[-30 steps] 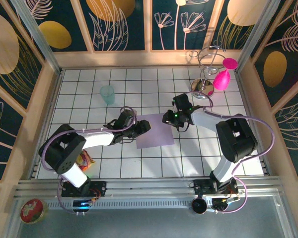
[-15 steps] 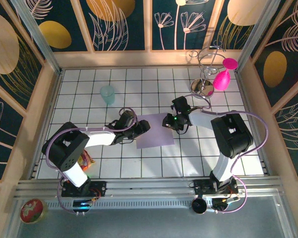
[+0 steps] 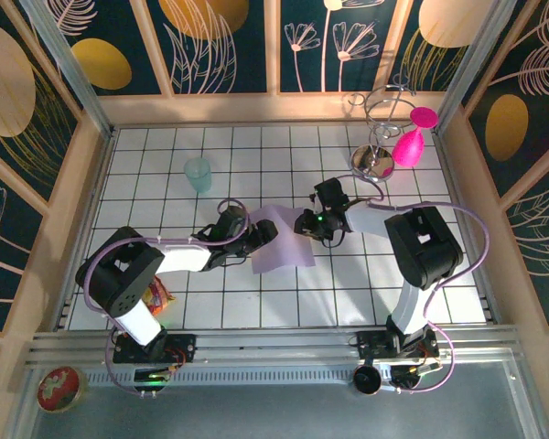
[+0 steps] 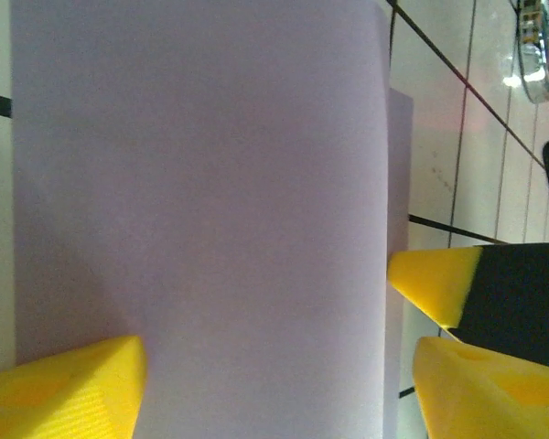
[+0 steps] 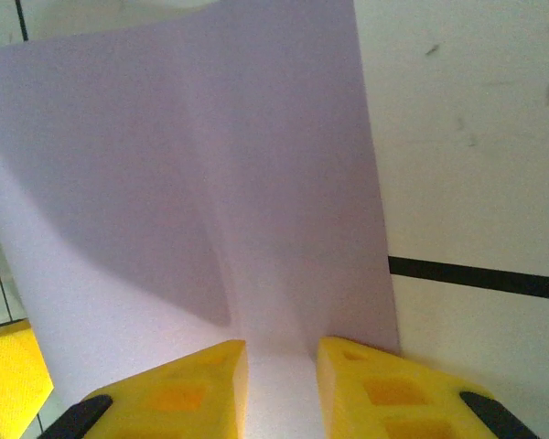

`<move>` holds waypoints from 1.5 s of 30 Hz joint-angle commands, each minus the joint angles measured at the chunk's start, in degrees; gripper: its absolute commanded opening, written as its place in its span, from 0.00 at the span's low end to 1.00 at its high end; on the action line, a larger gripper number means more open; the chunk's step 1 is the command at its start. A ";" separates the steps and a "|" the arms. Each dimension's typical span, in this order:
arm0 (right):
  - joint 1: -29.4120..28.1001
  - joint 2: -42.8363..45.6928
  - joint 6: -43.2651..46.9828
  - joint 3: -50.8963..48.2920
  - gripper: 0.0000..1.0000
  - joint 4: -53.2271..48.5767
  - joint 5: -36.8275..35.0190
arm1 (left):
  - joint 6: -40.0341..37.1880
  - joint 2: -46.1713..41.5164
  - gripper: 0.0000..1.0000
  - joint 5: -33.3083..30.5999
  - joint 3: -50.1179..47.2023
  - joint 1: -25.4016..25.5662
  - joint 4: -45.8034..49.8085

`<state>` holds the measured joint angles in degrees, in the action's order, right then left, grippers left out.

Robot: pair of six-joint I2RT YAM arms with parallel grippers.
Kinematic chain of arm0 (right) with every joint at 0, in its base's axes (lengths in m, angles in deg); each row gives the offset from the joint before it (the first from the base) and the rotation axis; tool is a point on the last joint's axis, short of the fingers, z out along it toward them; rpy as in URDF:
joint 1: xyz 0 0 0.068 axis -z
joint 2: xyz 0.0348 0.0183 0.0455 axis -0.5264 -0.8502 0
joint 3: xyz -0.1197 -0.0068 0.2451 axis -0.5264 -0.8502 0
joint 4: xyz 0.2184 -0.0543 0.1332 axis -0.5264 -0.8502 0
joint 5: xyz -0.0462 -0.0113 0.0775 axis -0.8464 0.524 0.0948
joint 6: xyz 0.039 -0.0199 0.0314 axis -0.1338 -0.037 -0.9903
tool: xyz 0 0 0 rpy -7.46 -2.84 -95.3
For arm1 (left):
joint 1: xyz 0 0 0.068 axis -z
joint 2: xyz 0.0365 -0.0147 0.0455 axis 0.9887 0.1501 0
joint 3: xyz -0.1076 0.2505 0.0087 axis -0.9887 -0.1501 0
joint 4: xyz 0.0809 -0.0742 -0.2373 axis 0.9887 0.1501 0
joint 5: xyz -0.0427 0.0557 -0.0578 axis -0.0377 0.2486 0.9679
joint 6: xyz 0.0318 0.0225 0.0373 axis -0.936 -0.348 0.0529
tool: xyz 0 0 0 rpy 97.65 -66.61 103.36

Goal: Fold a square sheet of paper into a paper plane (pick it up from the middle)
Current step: First fold in half a square sheet of paper at the center of the table.

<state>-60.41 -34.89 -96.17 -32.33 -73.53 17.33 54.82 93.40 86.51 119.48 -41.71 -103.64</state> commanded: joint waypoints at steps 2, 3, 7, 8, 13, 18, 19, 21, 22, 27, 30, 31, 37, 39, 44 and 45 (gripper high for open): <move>-1.77 -2.53 -1.38 0.73 0.27 0.90 2.94 | 1.03 -0.56 0.90 -0.57 -3.41 0.19 -0.67; -2.20 -2.84 -1.72 1.09 0.27 1.33 3.38 | 1.02 -1.07 0.91 -0.78 -3.80 0.21 -1.11; -3.92 -4.29 -3.77 1.86 0.26 3.69 5.56 | 1.09 -1.33 0.91 -1.22 -3.88 0.15 0.12; -4.36 -4.59 -4.40 2.15 0.26 4.43 6.24 | 1.17 -1.12 0.90 -1.33 -3.76 0.17 0.63; -5.63 -5.21 -7.10 2.22 0.25 7.94 8.75 | 0.80 -0.07 0.84 -1.31 -2.36 0.23 3.09; -6.38 -5.61 -9.46 1.30 0.24 11.24 11.09 | 0.26 0.97 0.77 -1.09 -1.22 0.23 4.54; -6.42 -5.59 -9.78 1.14 0.24 11.72 11.41 | 0.23 1.11 0.75 -1.00 -1.13 0.17 4.70; -6.51 -5.33 -10.32 0.68 0.24 12.51 11.91 | 0.02 1.18 0.70 -1.00 -0.86 0.24 5.04; -6.48 -5.07 -10.37 0.61 0.24 12.53 11.77 | -0.12 1.05 0.67 -0.99 -0.77 0.18 5.26; -4.67 -1.02 -9.23 -0.09 0.24 12.15 9.90 | -1.33 -0.13 0.52 -1.43 -0.33 0.13 5.89; -3.04 3.46 -9.04 -2.05 0.24 13.81 9.47 | -2.53 -1.59 0.40 -1.61 -0.18 0.10 5.61; -1.14 4.98 -9.01 -2.87 0.24 14.56 9.34 | -2.95 -2.16 0.38 -1.78 -0.22 0.11 5.47; 5.69 15.97 -9.32 -9.48 0.29 21.33 9.88 | -6.79 -7.99 0.29 -1.82 0.81 -0.28 4.03; 7.61 18.78 -9.95 -11.61 0.34 24.33 11.48 | -7.96 -10.43 0.28 -0.64 1.44 -0.98 3.08; 9.57 21.46 -11.62 -14.44 0.51 32.26 18.39 | -6.84 -14.45 0.27 7.81 2.05 -4.19 -4.01; 9.50 21.27 -12.26 -14.85 0.55 34.91 20.52 | -6.00 -14.61 0.27 10.27 2.22 -4.87 -6.11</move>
<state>-50.96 -14.36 -106.99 -45.92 -46.93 31.32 48.59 80.29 90.01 120.20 -44.94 -103.03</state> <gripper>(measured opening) 0.527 0.276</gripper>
